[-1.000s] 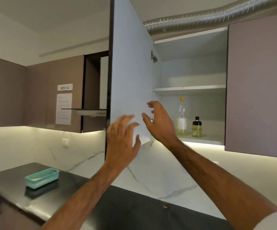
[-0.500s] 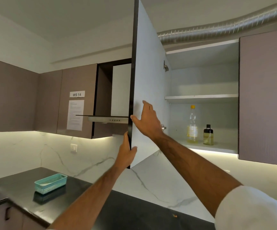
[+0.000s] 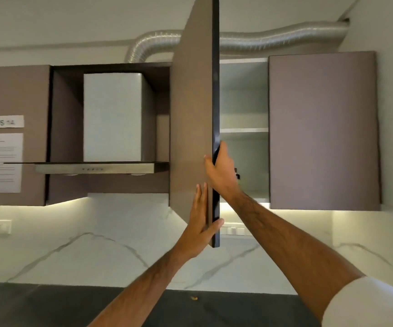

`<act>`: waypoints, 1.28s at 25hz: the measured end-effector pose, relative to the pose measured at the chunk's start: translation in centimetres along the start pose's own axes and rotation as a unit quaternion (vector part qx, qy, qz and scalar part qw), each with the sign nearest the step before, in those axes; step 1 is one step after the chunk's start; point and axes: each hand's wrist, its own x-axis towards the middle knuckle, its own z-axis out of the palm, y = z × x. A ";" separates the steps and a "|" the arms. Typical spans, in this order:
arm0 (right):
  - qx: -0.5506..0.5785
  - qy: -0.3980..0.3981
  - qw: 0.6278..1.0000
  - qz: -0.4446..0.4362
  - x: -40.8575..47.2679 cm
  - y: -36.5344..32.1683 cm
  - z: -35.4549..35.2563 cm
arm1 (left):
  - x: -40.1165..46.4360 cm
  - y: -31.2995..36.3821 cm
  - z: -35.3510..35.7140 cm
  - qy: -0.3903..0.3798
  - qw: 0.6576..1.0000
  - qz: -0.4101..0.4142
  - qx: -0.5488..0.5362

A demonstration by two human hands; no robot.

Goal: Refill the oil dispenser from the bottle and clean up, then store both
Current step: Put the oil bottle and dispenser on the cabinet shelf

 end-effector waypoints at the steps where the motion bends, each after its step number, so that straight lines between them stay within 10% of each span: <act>1: -0.008 0.016 1.000 0.002 0.2 1.2 -1.8 | 1.0 -0.4 1.4 -0.020 1.000 0.011 0.005; 12: -0.172 -0.033 0.984 0.016 5.7 16.1 -13.5 | 14.7 -7.4 10.8 -0.085 0.877 0.069 0.468; 15: -0.487 -0.042 0.866 -0.101 8.4 21.7 -14.6 | 18.1 -9.2 11.1 -0.081 0.869 0.022 0.488; 20: -0.620 -0.069 0.754 -0.204 10.8 29.9 -14.7 | 22.1 -11.9 12.0 -0.076 0.850 0.000 0.521; 32: -0.592 -0.145 0.778 -0.155 13.4 39.4 -11.1 | 26.0 -20.0 13.5 -0.063 0.800 0.033 0.595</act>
